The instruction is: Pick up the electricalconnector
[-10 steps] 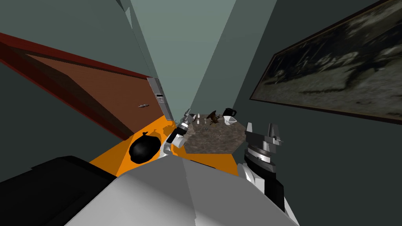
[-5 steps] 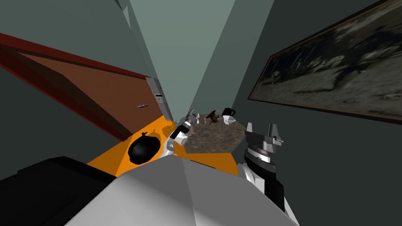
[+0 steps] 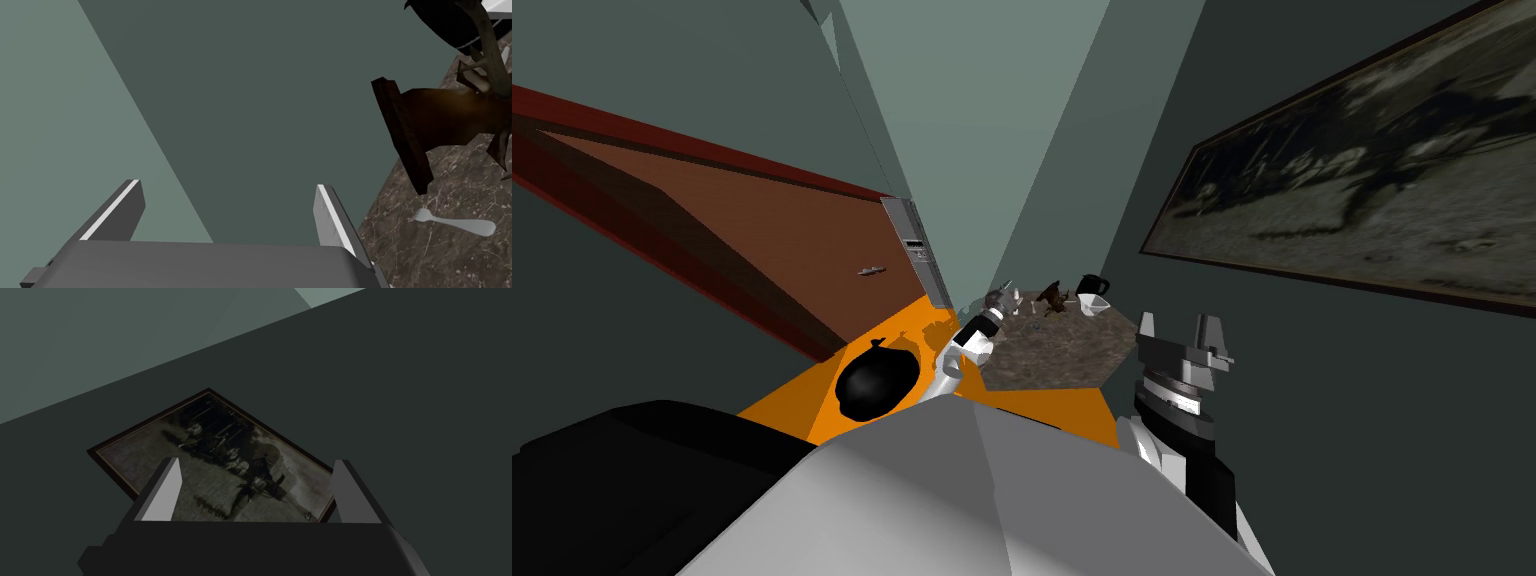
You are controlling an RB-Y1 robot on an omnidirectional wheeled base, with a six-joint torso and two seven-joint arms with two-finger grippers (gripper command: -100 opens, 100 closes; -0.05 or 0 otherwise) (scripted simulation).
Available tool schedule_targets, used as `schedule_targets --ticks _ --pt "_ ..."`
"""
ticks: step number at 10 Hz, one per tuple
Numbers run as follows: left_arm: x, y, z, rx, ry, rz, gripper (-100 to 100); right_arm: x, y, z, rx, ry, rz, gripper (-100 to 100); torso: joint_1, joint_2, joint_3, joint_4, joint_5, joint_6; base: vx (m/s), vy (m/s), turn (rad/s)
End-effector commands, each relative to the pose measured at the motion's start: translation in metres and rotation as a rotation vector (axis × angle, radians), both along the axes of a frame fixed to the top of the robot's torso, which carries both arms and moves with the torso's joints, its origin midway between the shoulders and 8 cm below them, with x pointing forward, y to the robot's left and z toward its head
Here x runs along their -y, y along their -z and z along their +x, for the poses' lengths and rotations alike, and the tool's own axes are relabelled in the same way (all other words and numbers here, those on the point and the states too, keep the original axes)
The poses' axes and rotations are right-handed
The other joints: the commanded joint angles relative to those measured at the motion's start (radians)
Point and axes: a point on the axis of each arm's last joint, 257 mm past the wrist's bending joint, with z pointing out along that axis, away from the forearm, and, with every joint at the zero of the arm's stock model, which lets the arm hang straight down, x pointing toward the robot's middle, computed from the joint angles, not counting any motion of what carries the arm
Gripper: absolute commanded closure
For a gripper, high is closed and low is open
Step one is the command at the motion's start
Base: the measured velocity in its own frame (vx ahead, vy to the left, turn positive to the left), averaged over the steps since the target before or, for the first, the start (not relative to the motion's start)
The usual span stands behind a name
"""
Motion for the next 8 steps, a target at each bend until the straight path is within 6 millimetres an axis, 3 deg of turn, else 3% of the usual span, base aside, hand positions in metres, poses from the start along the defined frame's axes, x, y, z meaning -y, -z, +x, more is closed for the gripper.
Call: schedule_targets --ticks 1,8 --pt "0.012 0.007 0.008 -0.047 0.028 -0.017 -100 0.000 0.000 0.000 0.000 0.000 0.000 0 0.000 0.000 0.000 0.000 0.000 0.000 -0.002 0.004 -0.030" --pt "0.039 0.051 0.027 -0.252 0.086 -0.027 -100 0.000 0.000 0.000 0.000 0.000 0.000 0 0.000 -0.001 -0.001 0.000 0.000 0.000 0.008 0.002 -0.018"
